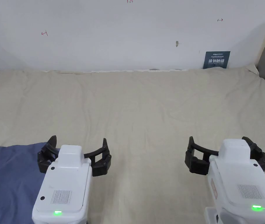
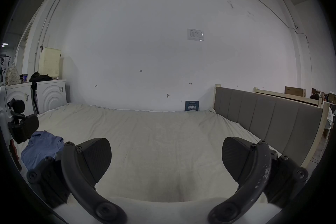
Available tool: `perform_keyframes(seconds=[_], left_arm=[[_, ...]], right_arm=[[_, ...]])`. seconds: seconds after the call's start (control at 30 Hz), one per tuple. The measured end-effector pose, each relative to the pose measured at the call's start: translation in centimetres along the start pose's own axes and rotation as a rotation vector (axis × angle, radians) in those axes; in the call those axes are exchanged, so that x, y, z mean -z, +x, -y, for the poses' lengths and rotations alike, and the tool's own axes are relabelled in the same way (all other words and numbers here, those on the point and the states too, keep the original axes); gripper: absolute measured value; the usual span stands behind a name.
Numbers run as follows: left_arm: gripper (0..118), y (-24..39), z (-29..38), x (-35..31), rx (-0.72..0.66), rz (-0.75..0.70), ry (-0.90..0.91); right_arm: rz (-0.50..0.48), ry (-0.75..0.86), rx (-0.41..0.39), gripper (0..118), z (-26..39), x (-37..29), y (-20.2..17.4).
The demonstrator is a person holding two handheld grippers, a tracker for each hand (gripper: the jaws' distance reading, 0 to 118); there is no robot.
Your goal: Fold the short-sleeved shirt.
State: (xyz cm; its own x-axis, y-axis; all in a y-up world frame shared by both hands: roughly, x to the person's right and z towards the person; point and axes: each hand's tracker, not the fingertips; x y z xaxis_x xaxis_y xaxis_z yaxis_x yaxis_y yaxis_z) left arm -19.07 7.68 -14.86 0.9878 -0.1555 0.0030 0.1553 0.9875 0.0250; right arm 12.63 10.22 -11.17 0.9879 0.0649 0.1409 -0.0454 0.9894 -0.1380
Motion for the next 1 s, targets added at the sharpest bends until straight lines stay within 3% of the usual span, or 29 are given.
perform_keyframes(seconds=[0.57,0.63,0.67,0.73,0.77,0.8,1.0], left_arm=[[118,0.12,-0.07,-0.06,0.01,-0.014,0.004],[111,0.12,-0.02,-0.16,0.01,-0.014,0.008],[98,0.09,-0.02,-0.22,0.003,0.008,0.001],[41,0.11,-0.02,-0.23,-0.012,0.039,-0.012],[13,0.23,-0.04,-0.15,-0.008,0.03,-0.015],[1,0.45,-0.02,-0.02,-0.001,0.023,-0.02],[0,0.53,-0.45,-0.1,-0.009,0.038,-0.035]], right_arm=[[0.003,-0.011,-0.005,118,-0.05,-0.11,0.0],[0.008,-0.013,-0.007,117,-0.09,-0.16,-0.03],[0.009,-0.013,-0.01,107,-0.14,-0.24,0.01],[0.009,-0.012,-0.023,63,-0.22,-0.37,-0.01],[0.011,-0.016,-0.032,36,-0.26,-0.34,-0.06],[0.019,-0.022,-0.042,4,-0.25,-0.25,-0.07],[0.008,-0.028,-0.035,1,-0.2,-0.33,0.18]])
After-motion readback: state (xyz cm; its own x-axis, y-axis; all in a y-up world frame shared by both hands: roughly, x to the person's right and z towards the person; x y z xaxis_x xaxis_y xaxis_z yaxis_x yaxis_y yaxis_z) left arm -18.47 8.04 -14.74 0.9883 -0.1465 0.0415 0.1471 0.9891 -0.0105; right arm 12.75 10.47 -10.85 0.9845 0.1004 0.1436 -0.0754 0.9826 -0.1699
